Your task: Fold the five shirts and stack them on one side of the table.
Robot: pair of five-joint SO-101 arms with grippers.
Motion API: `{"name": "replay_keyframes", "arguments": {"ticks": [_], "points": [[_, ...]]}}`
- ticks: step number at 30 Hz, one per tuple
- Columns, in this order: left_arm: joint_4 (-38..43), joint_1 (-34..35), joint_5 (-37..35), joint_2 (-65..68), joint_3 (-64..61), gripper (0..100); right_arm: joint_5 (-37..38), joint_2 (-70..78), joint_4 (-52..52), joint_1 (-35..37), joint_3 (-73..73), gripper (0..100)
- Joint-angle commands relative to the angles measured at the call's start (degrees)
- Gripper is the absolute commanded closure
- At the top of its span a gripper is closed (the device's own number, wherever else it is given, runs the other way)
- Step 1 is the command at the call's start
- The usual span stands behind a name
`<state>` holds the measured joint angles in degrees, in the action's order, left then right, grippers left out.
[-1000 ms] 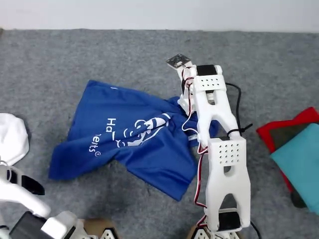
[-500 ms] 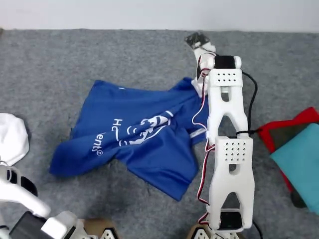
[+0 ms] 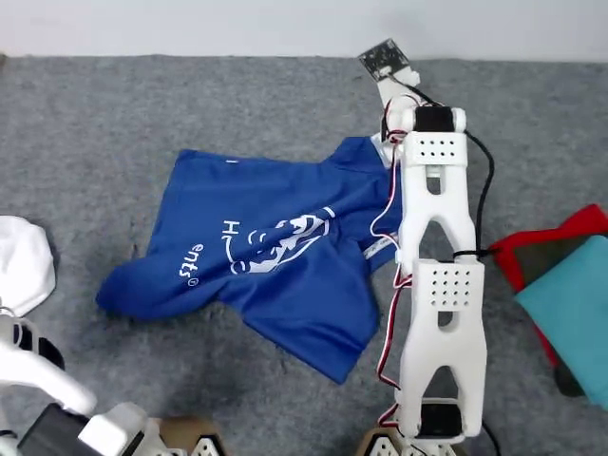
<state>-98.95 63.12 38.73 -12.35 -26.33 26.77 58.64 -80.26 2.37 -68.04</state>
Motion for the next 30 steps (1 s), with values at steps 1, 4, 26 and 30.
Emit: {"name": "replay_keyframes", "arguments": {"ticks": [1,4,26,30], "points": [[-1.67,0.00,-0.09,-2.37,0.22,87,0.09,-3.65,-13.58,0.31,-6.51,82.2],[-1.67,0.00,-0.09,-2.37,0.22,87,0.00,-4.18,-23.43,1.98,-10.02,82.5],[-1.76,-1.49,0.18,-2.37,-4.00,88,-1.76,-59.56,-15.52,14.55,80.35,82.7],[-1.76,-1.05,0.18,-2.37,-6.29,88,-1.85,-61.93,-6.90,18.42,87.12,82.6]]}}
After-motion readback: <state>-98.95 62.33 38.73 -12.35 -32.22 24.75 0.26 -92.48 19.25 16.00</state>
